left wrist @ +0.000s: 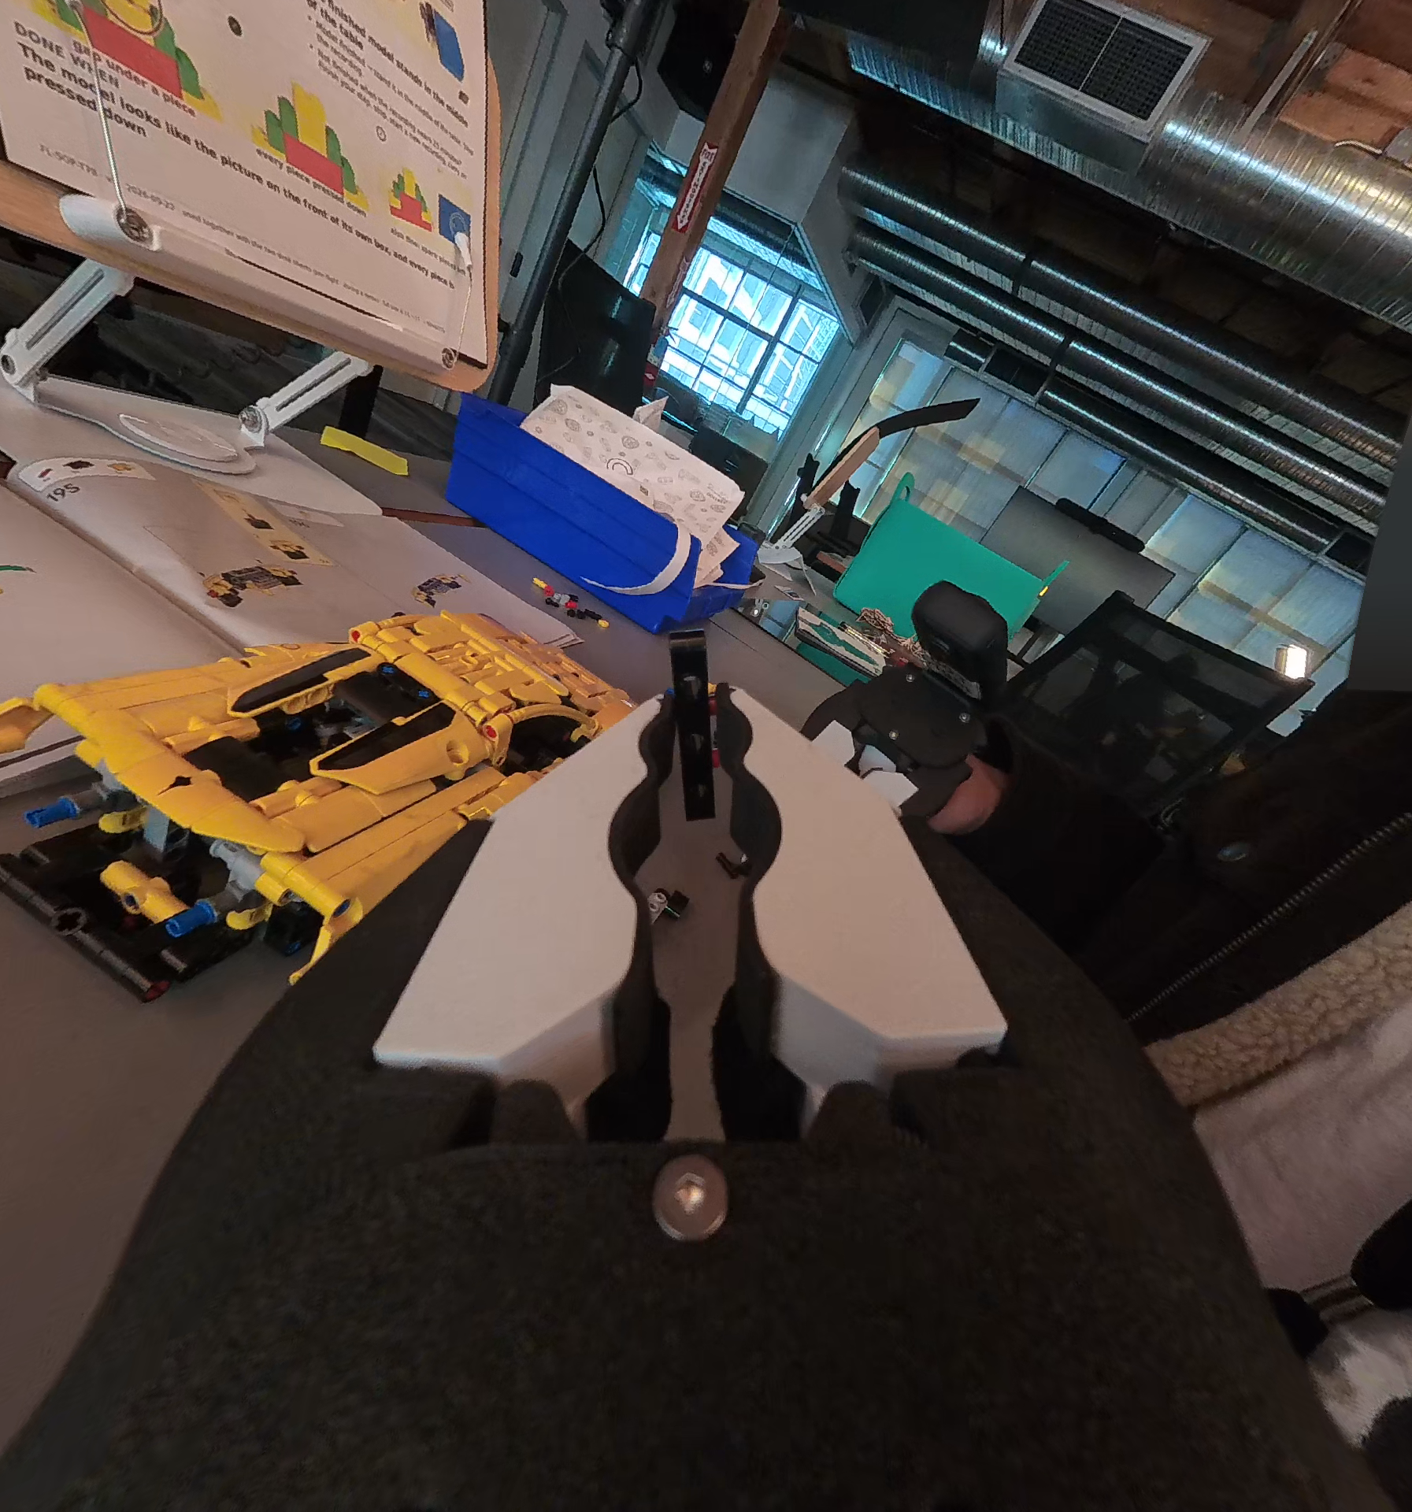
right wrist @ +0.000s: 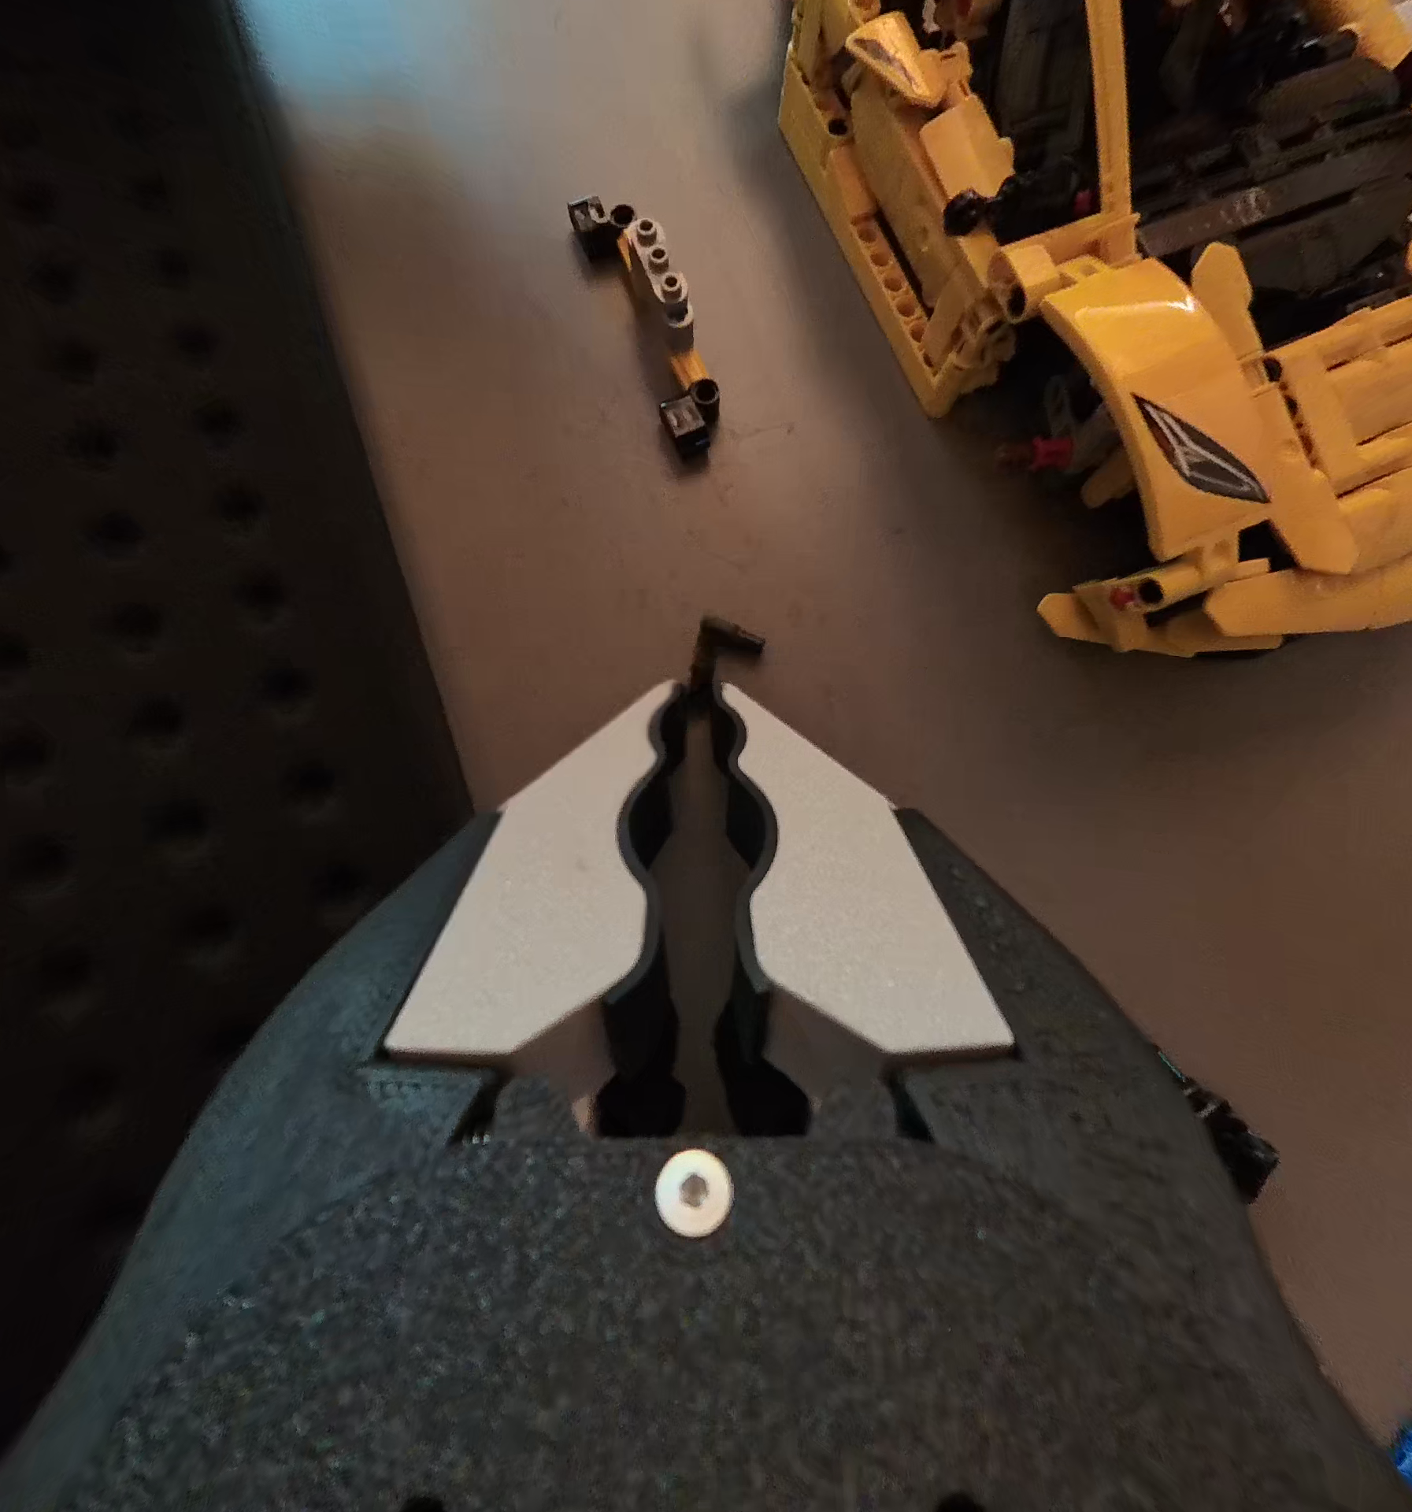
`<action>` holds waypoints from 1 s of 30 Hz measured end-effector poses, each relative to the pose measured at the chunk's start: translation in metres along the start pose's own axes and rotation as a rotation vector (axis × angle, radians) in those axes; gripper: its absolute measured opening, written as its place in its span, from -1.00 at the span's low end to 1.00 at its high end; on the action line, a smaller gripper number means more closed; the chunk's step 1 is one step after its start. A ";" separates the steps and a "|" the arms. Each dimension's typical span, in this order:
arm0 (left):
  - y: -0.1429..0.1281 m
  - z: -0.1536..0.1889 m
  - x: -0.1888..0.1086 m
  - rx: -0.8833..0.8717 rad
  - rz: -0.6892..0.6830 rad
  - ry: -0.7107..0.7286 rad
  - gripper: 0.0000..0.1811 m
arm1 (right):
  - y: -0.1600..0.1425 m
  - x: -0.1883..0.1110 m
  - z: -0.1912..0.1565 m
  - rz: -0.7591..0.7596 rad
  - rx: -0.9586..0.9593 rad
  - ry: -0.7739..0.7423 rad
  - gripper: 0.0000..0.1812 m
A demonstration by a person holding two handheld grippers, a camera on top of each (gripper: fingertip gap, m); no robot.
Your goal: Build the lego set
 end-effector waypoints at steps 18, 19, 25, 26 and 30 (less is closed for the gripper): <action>-0.001 0.001 0.000 -0.016 0.004 -0.013 -0.90 | -0.070 -0.139 0.082 -0.738 0.145 -0.124 -0.97; -0.001 0.001 0.000 -0.018 0.005 -0.014 -0.90 | -0.083 -0.154 0.091 -0.838 0.205 -0.119 -0.97; -0.001 0.001 0.000 -0.024 0.004 -0.015 -0.90 | -0.160 -0.190 0.113 -1.304 0.390 0.003 -0.97; -0.001 0.001 0.000 -0.022 0.002 -0.014 -0.90 | -0.168 -0.190 0.111 -1.352 0.405 0.026 -0.97; -0.002 0.001 0.000 -0.019 0.000 -0.009 -0.90 | -0.187 -0.191 0.101 -1.529 0.453 0.089 -0.97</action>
Point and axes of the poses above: each gripper's, where its closed fingertips meet, x out along the fingers, y out of its top, z = x × y across the jaws, the point moved 7 cm from there along -x, back along the fingers, and after that the axes turned 5 degrees about -y, right-handed, at the moved point
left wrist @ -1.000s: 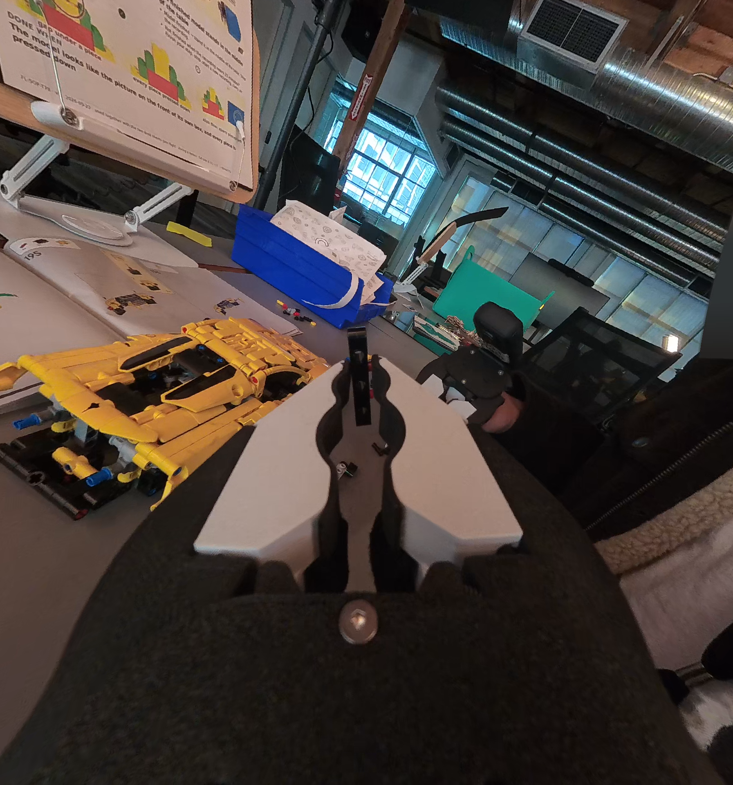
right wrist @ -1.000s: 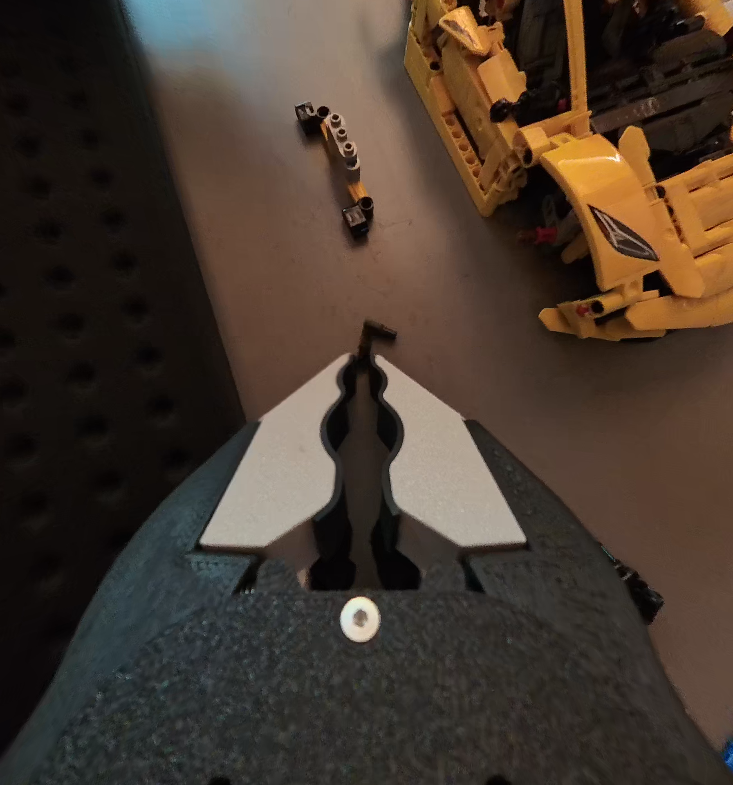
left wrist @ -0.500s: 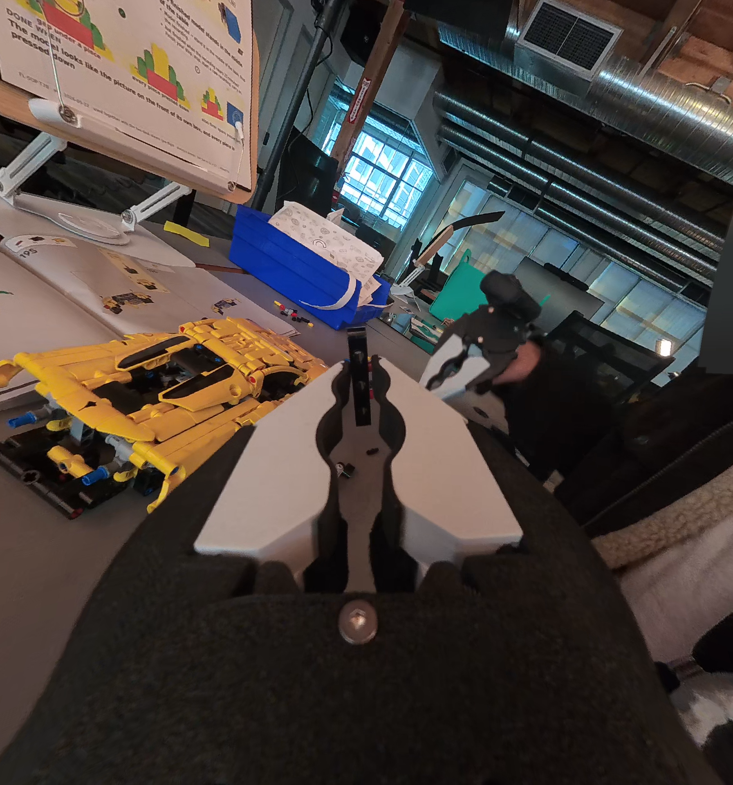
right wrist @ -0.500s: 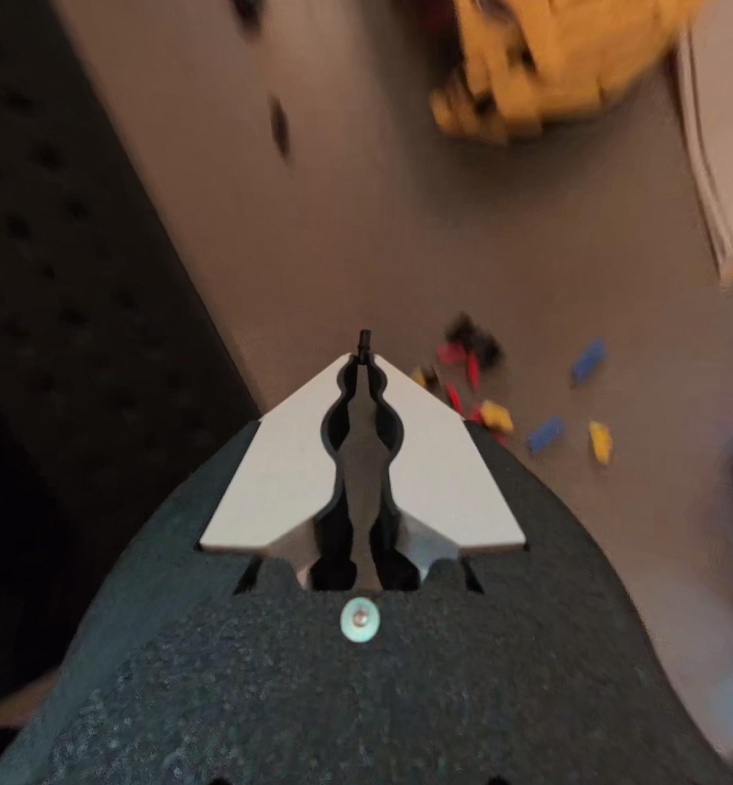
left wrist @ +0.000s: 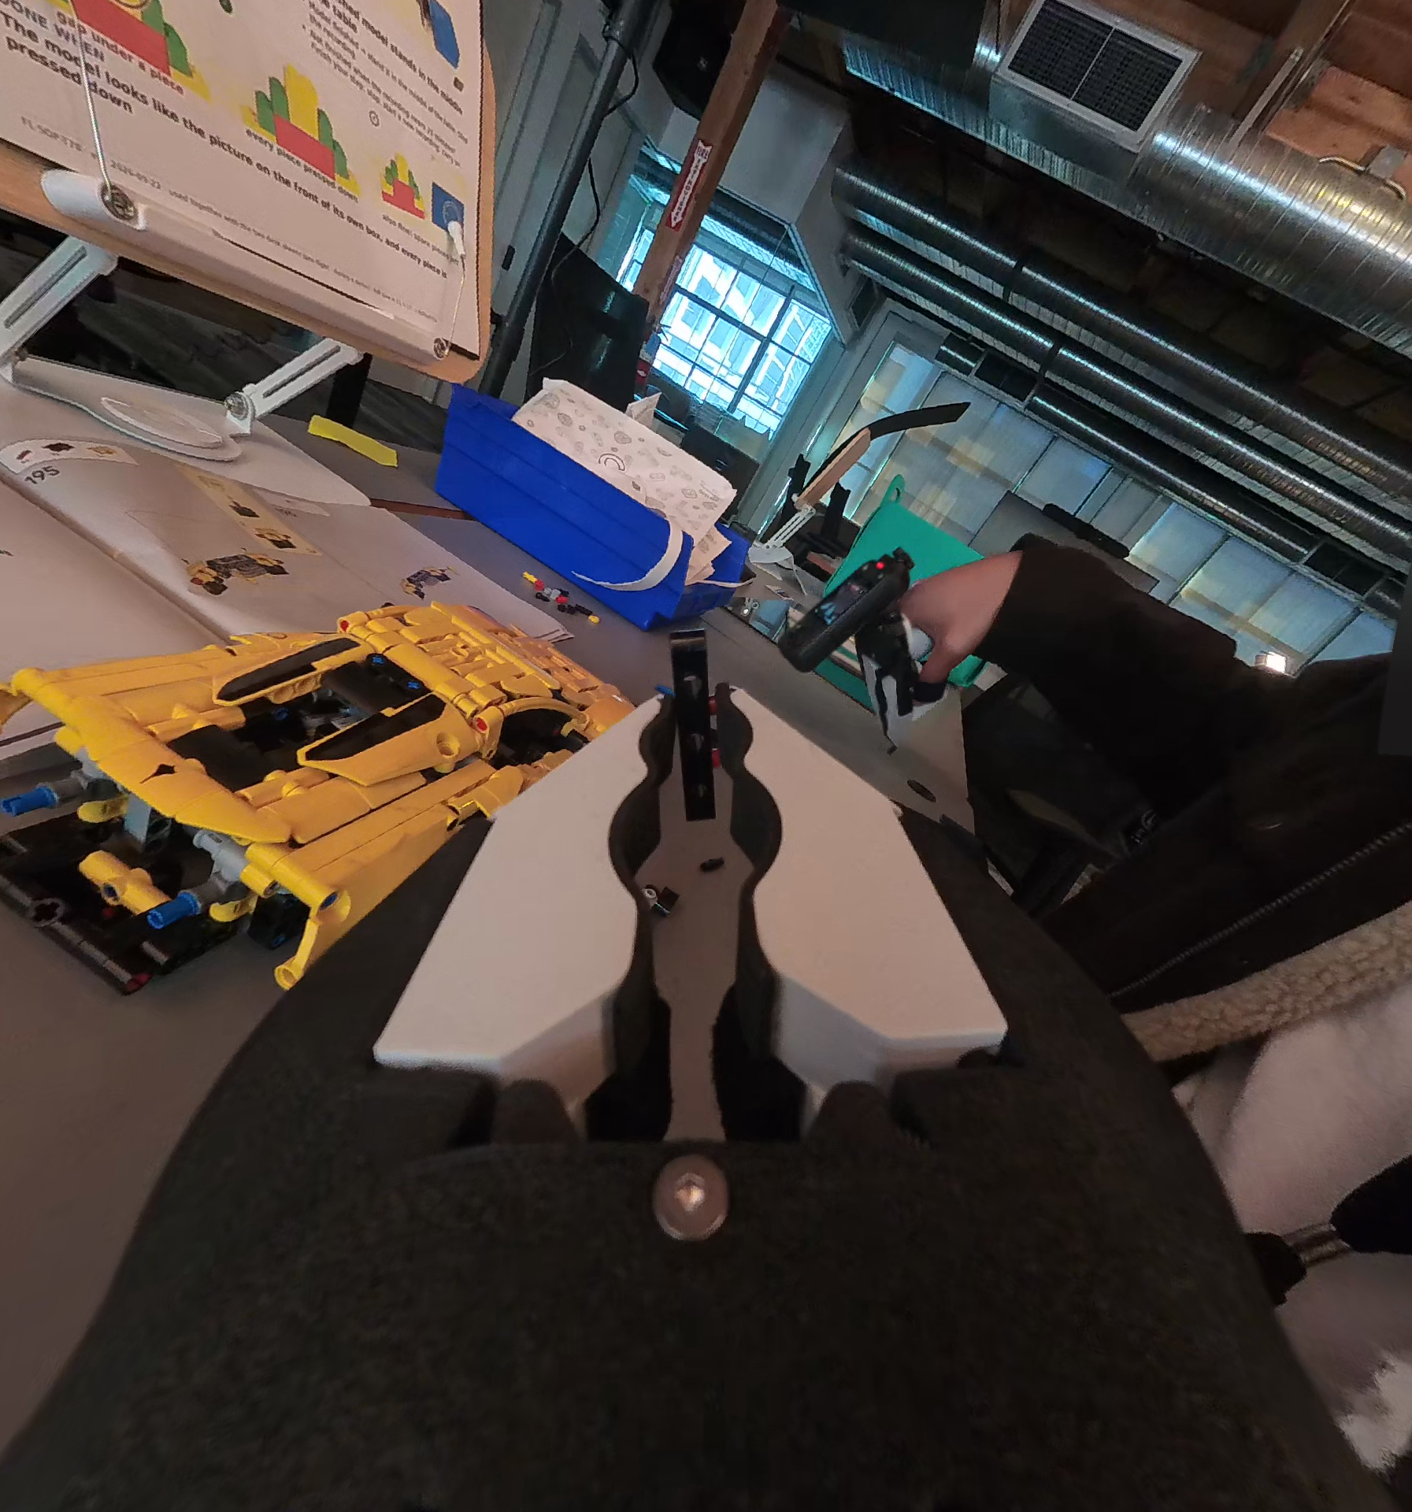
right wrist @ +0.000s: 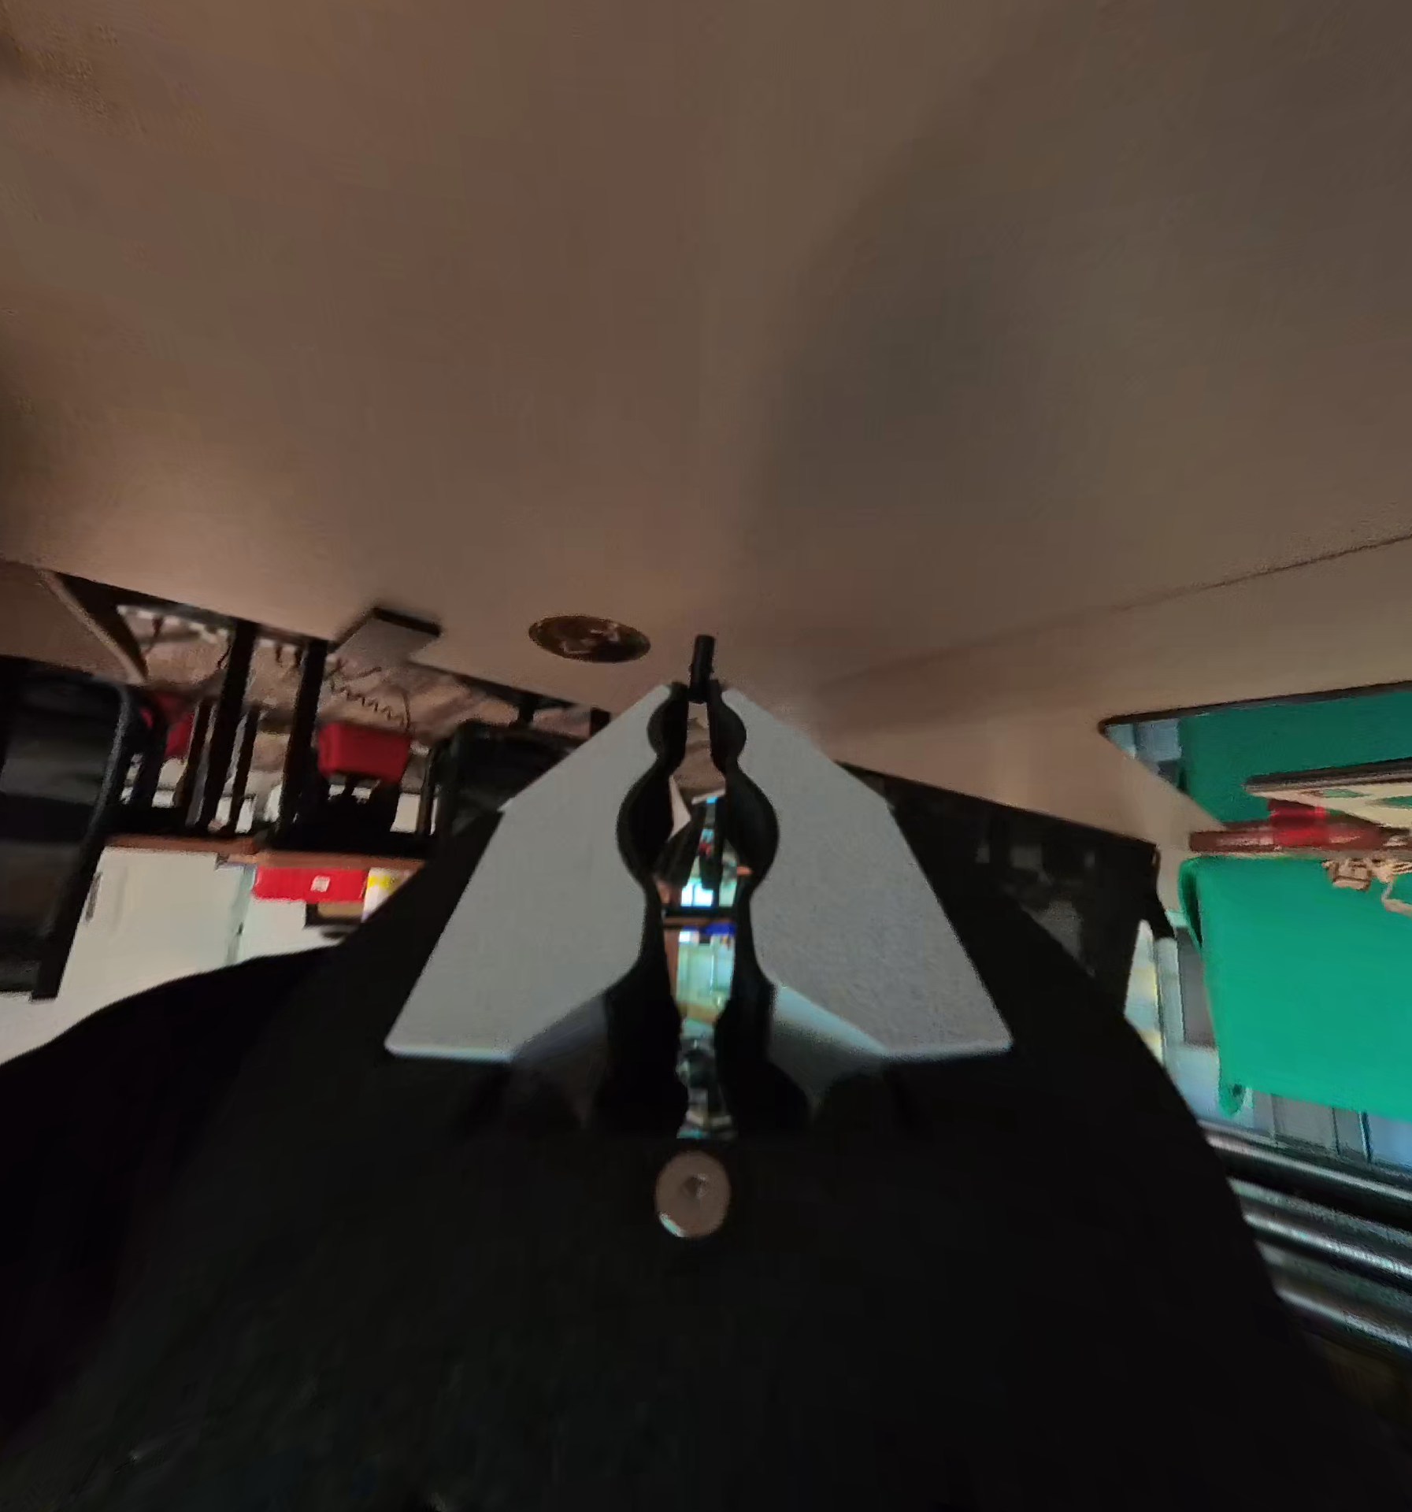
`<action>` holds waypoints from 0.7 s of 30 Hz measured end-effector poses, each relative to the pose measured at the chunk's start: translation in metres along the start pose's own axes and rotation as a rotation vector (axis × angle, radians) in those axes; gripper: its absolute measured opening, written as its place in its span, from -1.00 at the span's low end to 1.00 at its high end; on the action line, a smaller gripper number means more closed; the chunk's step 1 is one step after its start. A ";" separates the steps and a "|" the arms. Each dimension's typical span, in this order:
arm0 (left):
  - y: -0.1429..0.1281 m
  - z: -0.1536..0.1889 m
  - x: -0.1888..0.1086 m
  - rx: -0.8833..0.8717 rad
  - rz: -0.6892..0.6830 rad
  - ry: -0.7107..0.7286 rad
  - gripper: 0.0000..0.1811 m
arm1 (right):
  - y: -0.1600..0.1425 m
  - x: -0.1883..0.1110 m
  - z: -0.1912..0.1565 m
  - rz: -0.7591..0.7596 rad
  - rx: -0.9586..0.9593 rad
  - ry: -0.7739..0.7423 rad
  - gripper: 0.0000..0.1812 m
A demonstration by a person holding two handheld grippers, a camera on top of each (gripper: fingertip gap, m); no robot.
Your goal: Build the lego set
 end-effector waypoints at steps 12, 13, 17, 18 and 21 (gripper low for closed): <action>0.000 0.000 0.001 0.004 -0.004 0.000 -0.90 | 0.007 0.010 0.002 -0.058 -0.006 -0.008 -0.97; 0.000 0.000 0.001 0.005 -0.004 0.000 -0.90 | 0.007 0.010 0.002 -0.054 -0.007 -0.009 -0.97; 0.000 0.001 0.001 0.005 -0.003 -0.001 -0.90 | 0.007 0.010 0.003 -0.046 -0.008 -0.019 -0.95; 0.000 0.001 0.001 0.005 -0.003 -0.002 -0.90 | 0.008 0.009 0.003 -0.042 -0.009 -0.021 -0.95; 0.000 0.001 0.001 0.005 -0.003 -0.002 -0.90 | 0.009 0.009 0.003 -0.042 -0.016 -0.025 -0.94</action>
Point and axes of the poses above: each gripper's, where its closed fingertips meet, x out along the fingers, y out of its top, z = x × y across the jaws, the point moved 7 cm from there along -x, back along the fingers, and after that the axes turned 5 degrees about -y, right-handed, at the moved point
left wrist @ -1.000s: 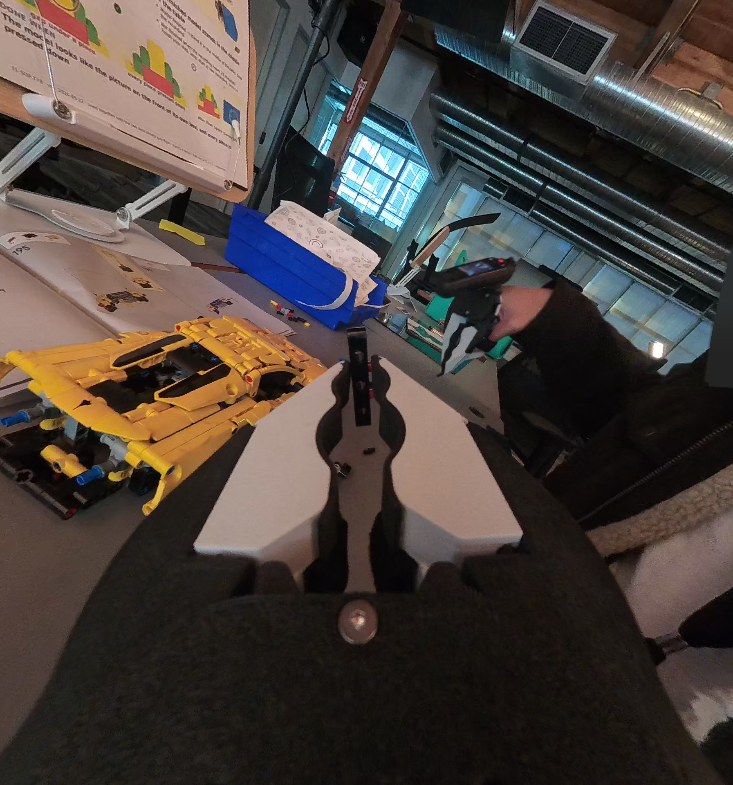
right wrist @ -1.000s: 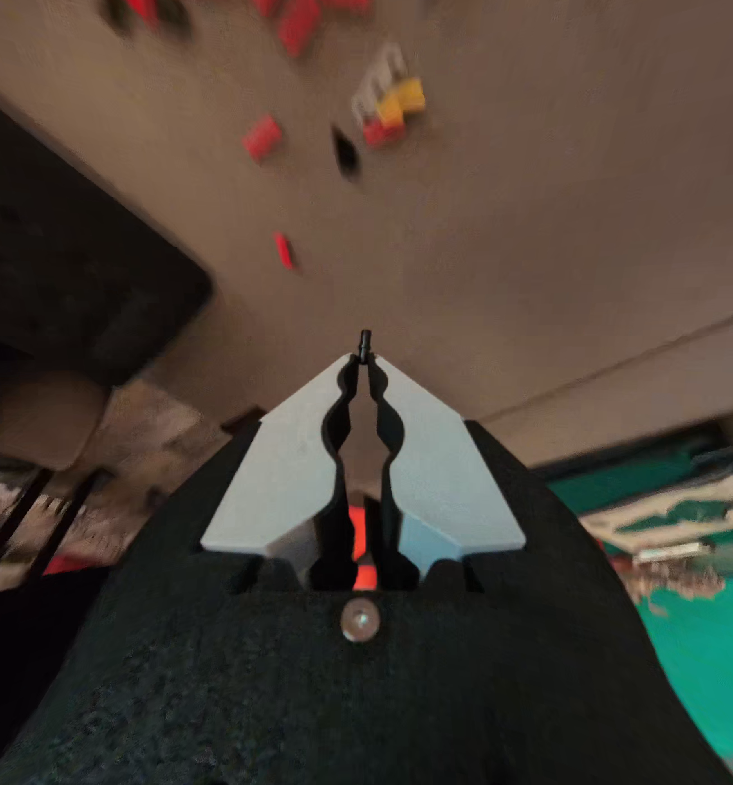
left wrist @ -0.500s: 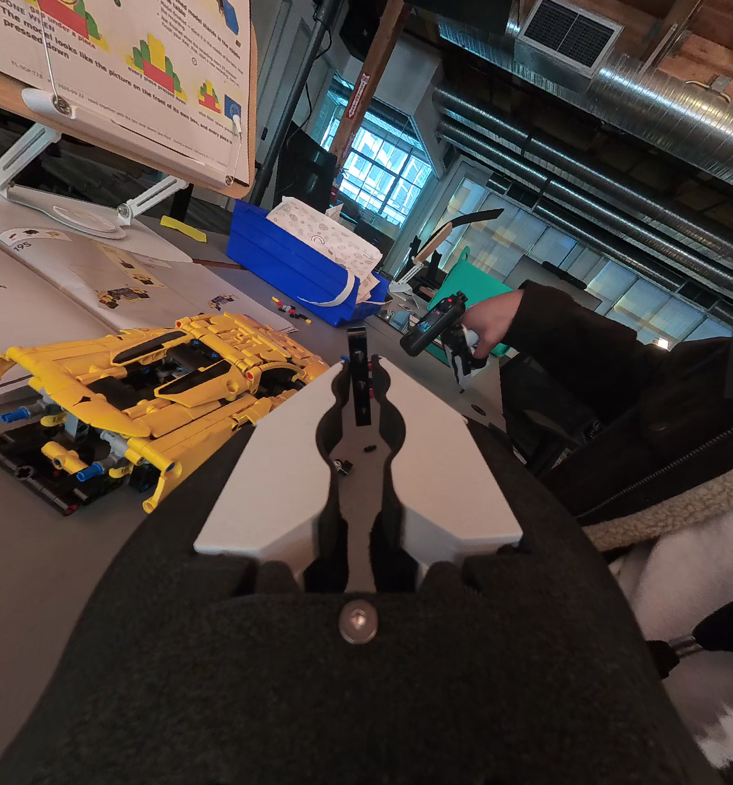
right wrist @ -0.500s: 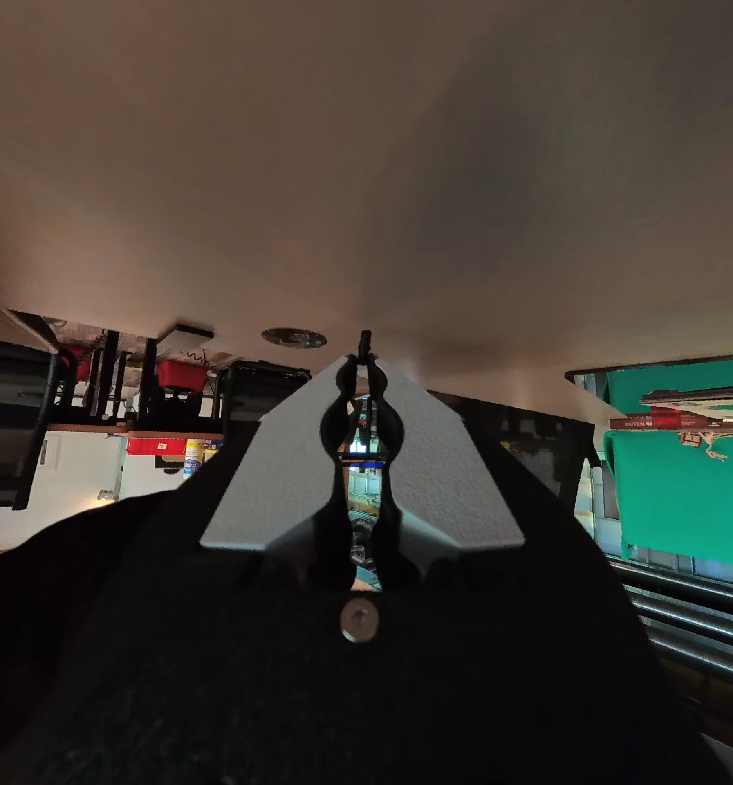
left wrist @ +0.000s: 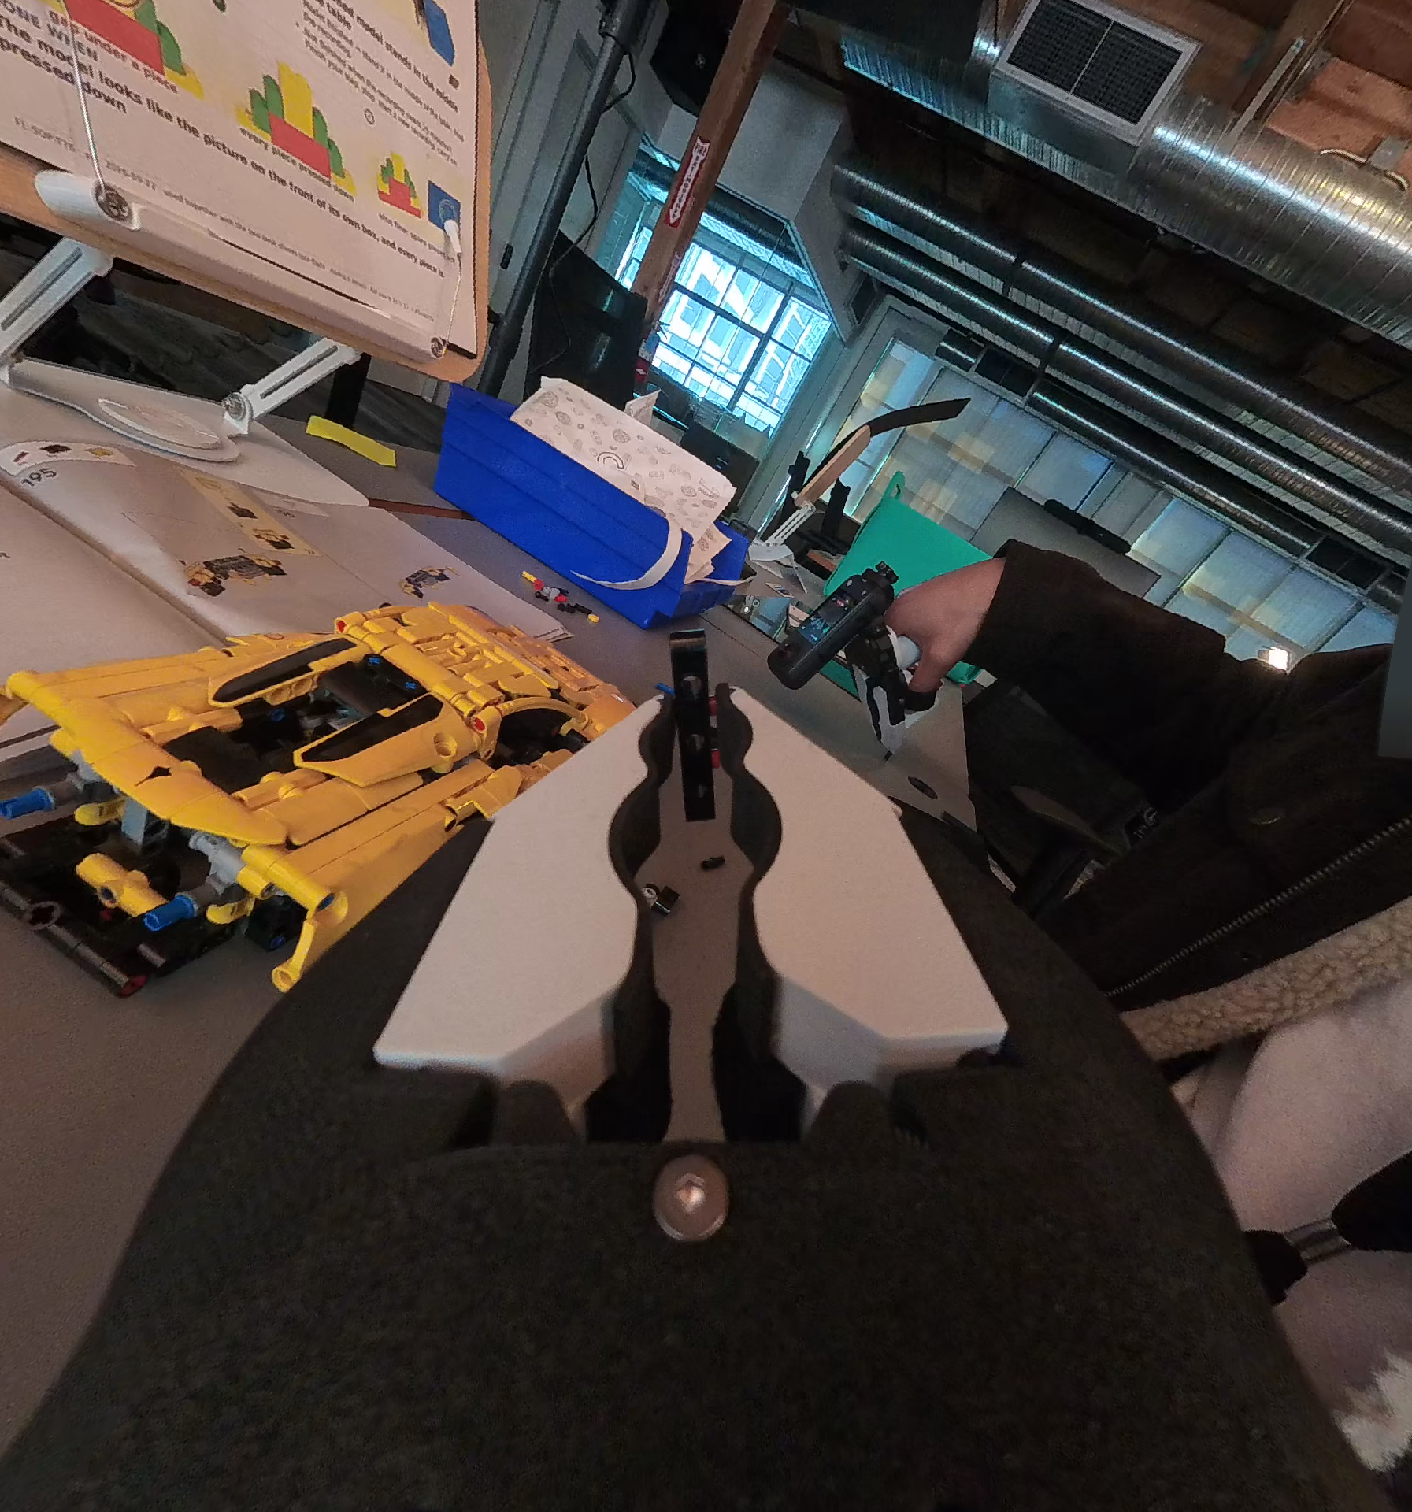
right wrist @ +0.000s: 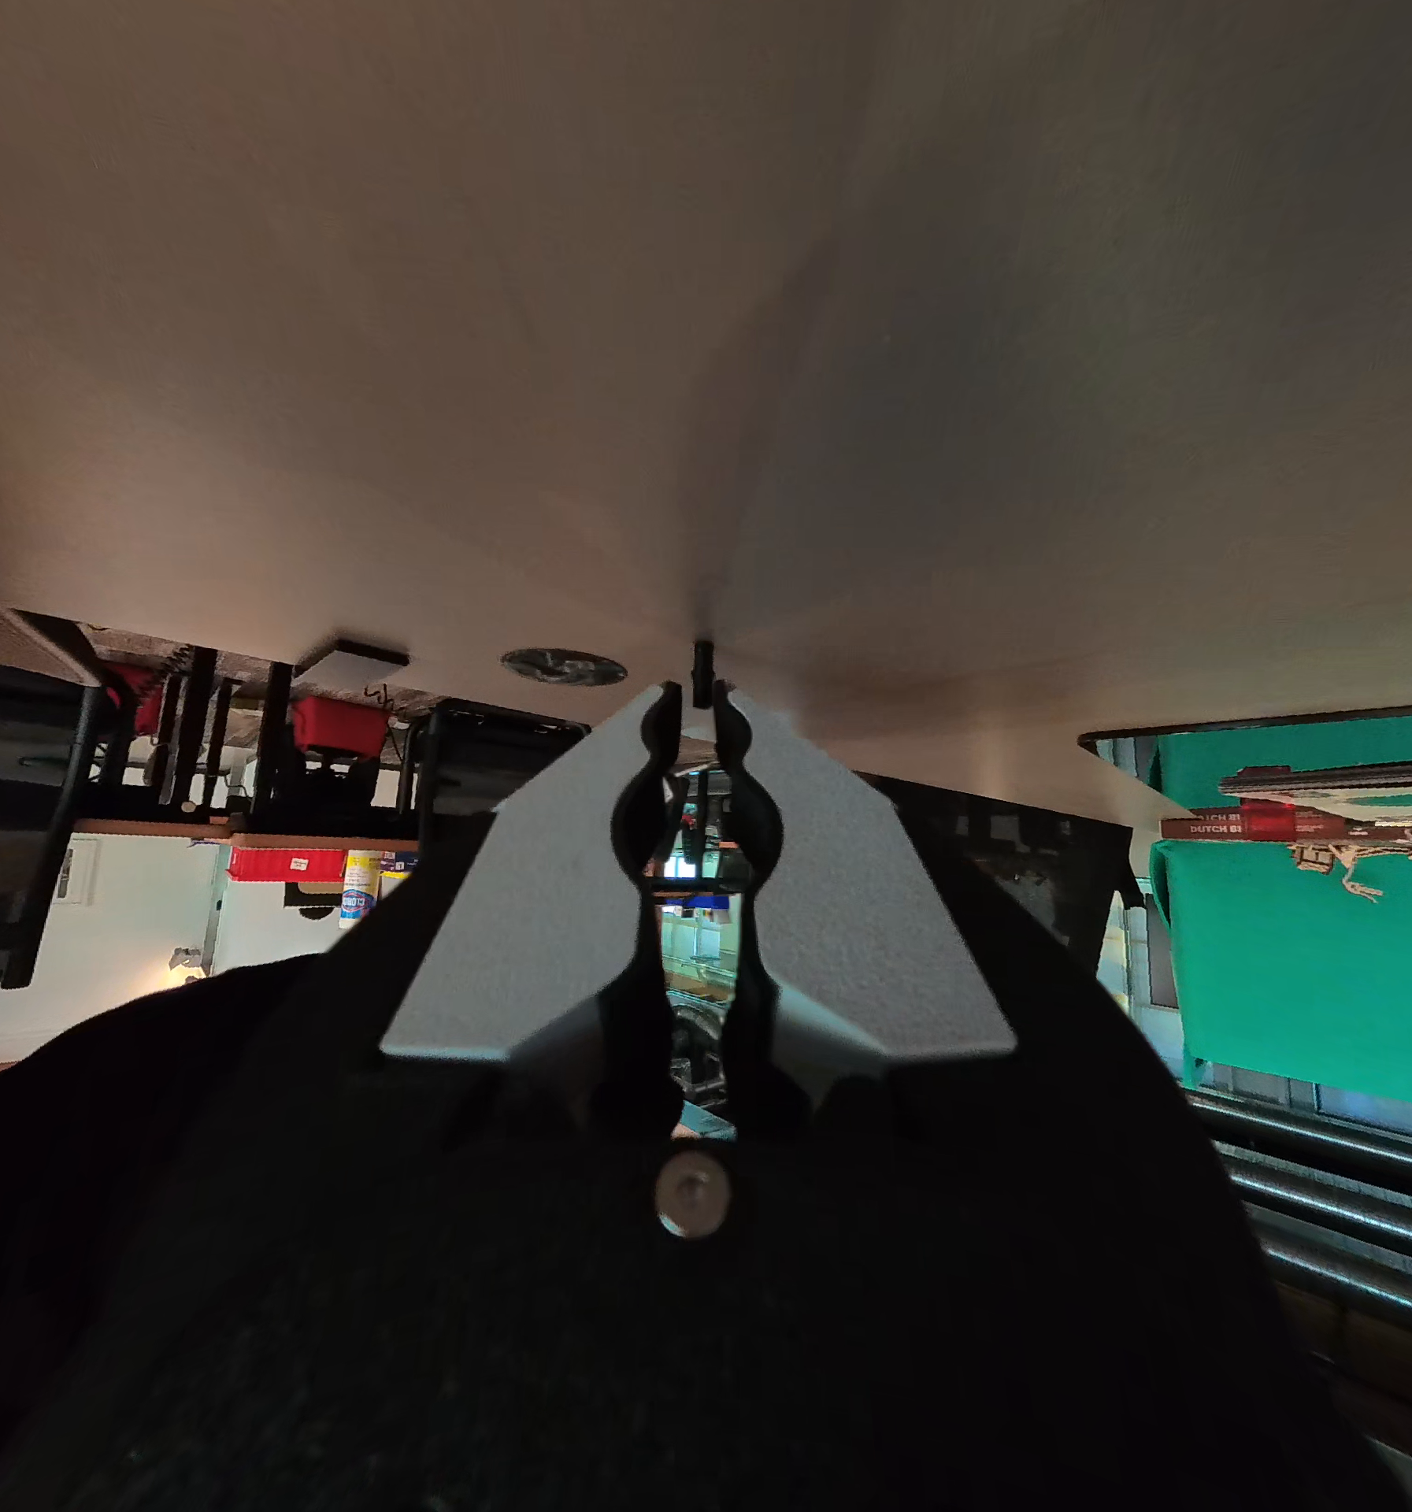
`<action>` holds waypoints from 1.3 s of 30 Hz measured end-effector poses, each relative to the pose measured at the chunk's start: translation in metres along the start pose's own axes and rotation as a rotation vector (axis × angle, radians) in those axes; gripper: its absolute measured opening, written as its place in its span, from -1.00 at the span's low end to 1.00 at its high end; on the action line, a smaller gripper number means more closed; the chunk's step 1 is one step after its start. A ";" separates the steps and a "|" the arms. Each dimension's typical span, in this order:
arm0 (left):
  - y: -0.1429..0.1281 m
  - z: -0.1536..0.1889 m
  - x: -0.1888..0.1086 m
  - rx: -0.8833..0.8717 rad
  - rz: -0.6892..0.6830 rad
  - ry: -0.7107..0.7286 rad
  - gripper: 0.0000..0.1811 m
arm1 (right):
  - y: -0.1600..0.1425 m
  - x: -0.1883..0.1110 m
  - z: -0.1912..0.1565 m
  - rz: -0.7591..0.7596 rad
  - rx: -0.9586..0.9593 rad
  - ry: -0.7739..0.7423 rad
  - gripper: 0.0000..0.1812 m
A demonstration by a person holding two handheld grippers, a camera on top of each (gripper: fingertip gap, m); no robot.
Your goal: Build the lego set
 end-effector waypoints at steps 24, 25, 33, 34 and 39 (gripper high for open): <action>0.000 0.000 0.000 -0.015 0.012 -0.017 -0.90 | -0.077 0.015 -0.001 1.186 0.233 -0.028 -0.71; 0.001 0.000 0.000 -0.017 0.013 -0.018 -0.90 | -0.078 0.021 -0.003 1.195 0.245 -0.043 -0.71; 0.000 0.000 0.000 -0.012 0.009 -0.009 -0.90 | -0.067 0.032 -0.007 1.202 0.222 -0.080 -0.83; 0.000 0.000 0.001 -0.011 0.008 -0.008 -0.90 | -0.065 0.032 -0.006 1.197 0.214 -0.080 -0.85; 0.000 0.000 0.001 -0.008 0.003 -0.006 -0.90 | -0.061 0.033 -0.003 1.158 0.193 -0.054 -0.88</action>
Point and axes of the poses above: each gripper's, where its closed fingertips meet, x out along the fingers, y out of its top, z = x × y across the jaws, the point moved 7 cm from there along -x, back along the fingers, and after that the axes turned 5 degrees about -y, right-handed, at the moved point
